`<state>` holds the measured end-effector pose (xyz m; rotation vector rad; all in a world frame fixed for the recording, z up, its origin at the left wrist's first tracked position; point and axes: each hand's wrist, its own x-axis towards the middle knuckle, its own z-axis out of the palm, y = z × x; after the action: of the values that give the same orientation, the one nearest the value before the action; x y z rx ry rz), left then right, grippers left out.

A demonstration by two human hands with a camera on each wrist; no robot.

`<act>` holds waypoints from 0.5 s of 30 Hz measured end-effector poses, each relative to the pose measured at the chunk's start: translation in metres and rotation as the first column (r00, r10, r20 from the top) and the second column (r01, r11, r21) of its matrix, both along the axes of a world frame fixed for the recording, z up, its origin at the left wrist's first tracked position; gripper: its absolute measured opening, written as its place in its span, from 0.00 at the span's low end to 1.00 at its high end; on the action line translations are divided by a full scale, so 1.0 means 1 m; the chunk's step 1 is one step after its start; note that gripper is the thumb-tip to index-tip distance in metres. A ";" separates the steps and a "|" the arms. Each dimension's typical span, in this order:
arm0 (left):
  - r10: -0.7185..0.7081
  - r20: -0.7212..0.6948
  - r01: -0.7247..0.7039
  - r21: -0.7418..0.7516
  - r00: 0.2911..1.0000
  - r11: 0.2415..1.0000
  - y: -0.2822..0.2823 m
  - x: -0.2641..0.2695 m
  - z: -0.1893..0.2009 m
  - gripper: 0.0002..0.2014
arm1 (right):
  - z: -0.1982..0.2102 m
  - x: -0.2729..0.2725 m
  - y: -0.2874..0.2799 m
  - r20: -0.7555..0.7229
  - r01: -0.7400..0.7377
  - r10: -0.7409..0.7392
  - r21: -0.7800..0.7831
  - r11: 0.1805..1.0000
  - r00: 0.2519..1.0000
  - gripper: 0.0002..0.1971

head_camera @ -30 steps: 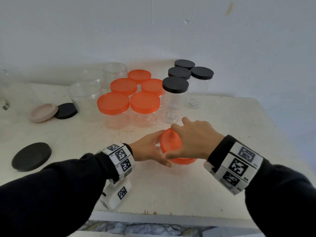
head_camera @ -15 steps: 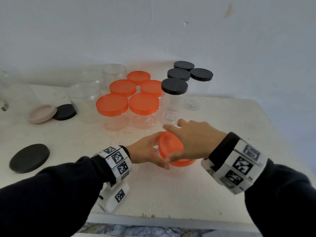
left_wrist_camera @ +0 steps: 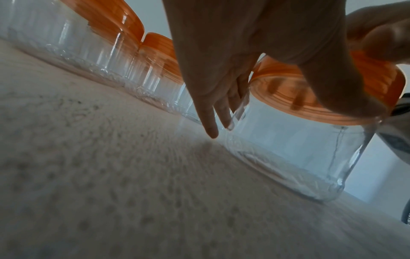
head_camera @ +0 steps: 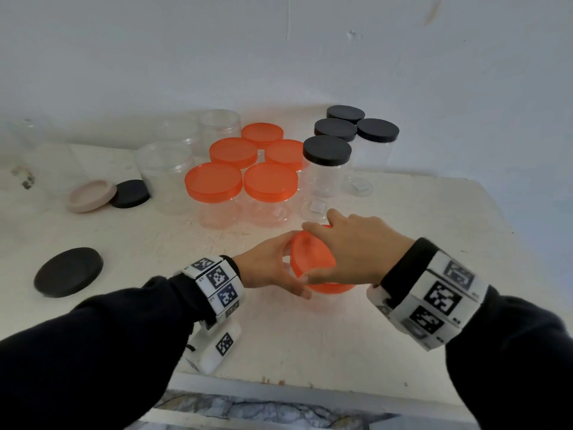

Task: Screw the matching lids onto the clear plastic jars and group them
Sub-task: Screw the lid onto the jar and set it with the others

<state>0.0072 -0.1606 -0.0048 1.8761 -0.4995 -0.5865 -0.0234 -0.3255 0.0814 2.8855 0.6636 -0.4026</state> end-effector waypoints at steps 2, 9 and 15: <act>0.012 0.001 -0.012 -0.014 1.000 1.000 0.000 -0.002 0.001 0.42 | 0.006 0.005 -0.005 -0.191 -0.049 0.062 0.070 0.996 0.980 0.45; 0.043 0.023 -0.043 0.013 0.999 0.999 0.002 -0.003 0.004 0.46 | 0.014 0.017 0.003 -0.150 -0.097 0.108 0.076 0.992 0.983 0.44; 0.082 0.034 -0.083 0.047 0.996 0.995 0.009 0.000 0.001 0.43 | -0.001 0.010 0.016 0.077 0.001 -0.002 0.020 1.000 0.997 0.41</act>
<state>0.0072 -0.1519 -0.0041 1.9449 -0.4303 -0.5182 -0.0129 -0.3098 0.0802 2.9037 0.6566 -0.2845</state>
